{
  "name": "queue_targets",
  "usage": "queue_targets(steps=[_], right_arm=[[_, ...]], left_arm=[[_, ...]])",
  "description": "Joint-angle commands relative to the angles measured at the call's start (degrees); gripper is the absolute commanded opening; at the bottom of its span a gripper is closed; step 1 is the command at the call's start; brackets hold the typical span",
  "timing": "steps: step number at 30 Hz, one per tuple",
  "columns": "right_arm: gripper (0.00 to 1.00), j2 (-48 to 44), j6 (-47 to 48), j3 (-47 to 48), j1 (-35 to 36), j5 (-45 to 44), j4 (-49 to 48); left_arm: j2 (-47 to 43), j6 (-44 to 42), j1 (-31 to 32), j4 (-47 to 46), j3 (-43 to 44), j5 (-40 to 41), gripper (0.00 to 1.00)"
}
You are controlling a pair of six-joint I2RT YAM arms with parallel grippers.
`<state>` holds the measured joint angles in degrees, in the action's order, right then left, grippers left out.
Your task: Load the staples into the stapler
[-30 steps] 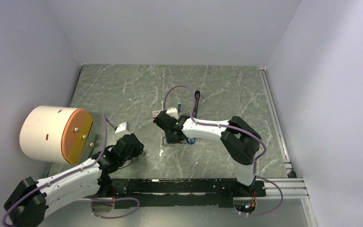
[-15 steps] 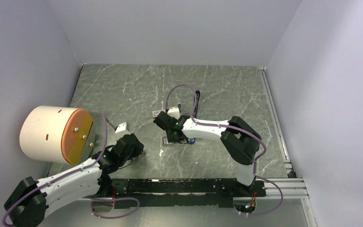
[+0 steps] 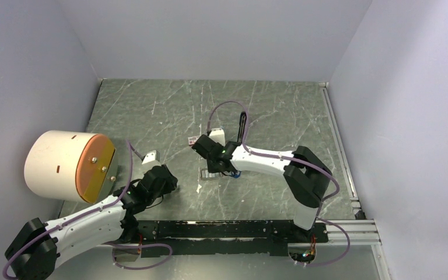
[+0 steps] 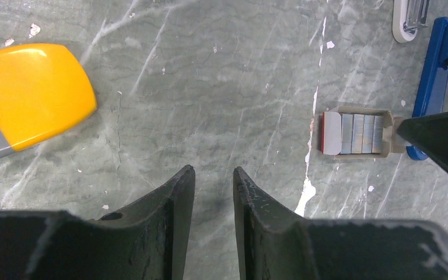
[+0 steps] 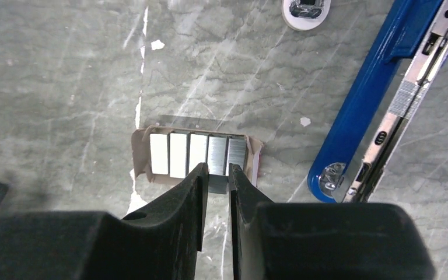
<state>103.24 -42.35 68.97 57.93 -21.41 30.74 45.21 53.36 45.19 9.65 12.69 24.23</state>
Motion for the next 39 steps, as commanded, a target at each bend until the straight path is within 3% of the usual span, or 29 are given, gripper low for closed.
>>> queue_targets(steps=[1, 11, 25, 28, 33, 39], right_arm=[[0.22, -4.2, -0.8, -1.6, 0.2, -1.5, 0.6], [0.22, -11.7, -1.1, -10.8, 0.5, 4.7, 4.6], [0.24, -10.6, 1.5, -16.1, 2.1, 10.9, 2.5], [0.27, -10.0, 1.8, -15.6, 2.3, 11.0, 2.9], [0.4, -9.7, -0.8, -13.6, 2.4, 8.1, 6.6], [0.41, -9.2, -5.0, -12.0, 2.4, 6.7, 8.0]], left_arm=[[0.0, -0.3, -0.3, -0.7, 0.7, 0.8, 0.37], [-0.4, -0.5, -0.3, -0.7, 0.7, 0.9, 0.37], [2.0, -0.6, -0.3, -1.7, 1.4, 0.8, 0.36], [1.9, -0.2, -0.3, -1.9, 1.1, 0.6, 0.36], [1.7, -0.5, -0.3, -2.1, 0.9, 0.5, 0.35], [2.0, -0.8, -0.3, -2.5, 0.9, 0.6, 0.34]])
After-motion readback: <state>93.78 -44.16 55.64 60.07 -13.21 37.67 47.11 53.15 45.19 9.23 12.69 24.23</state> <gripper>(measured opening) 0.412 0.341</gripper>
